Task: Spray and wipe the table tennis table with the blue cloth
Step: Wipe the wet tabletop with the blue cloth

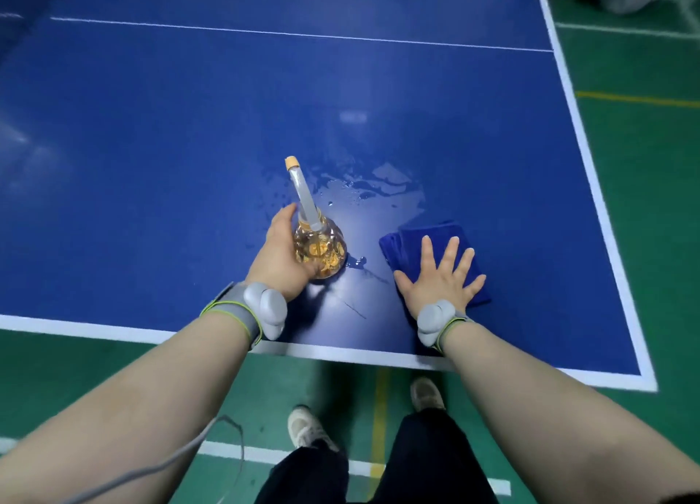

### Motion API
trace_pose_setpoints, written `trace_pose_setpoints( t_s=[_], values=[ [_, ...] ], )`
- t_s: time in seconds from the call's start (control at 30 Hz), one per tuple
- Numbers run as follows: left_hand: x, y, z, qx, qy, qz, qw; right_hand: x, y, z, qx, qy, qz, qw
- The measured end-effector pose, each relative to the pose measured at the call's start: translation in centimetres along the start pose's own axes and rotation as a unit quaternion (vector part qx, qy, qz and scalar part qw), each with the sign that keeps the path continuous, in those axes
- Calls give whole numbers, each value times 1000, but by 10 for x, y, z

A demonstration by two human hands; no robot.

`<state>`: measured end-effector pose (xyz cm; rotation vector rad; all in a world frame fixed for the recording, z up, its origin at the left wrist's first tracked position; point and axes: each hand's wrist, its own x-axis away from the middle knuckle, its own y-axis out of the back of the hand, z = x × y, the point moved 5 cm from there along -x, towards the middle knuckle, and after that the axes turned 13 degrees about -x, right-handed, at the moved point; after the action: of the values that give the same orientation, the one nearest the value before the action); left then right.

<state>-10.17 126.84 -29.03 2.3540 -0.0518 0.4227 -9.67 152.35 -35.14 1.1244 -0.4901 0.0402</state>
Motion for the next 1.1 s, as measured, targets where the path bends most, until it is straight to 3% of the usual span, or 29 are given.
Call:
trace_pose_setpoints(
  t_s=[0.2, 0.33, 0.43, 0.73, 1.1],
  values=[
    [0, 4, -6, 8, -35, 6, 999, 56, -22, -12, -29, -90, -49, 994],
    [0, 13, -30, 34, -125, -57, 990, 79, -39, -9, -36, -135, -52, 989],
    [-9, 19, -36, 38, -145, -84, 985, 76, -44, -2, -46, -163, -55, 984],
    [-43, 48, -27, 104, -95, -101, 985, 4, -27, 39, -80, -170, -62, 980],
    [-109, 129, -3, 81, -36, -226, 970, -122, 12, 100, -60, -142, -71, 985]
  ],
)
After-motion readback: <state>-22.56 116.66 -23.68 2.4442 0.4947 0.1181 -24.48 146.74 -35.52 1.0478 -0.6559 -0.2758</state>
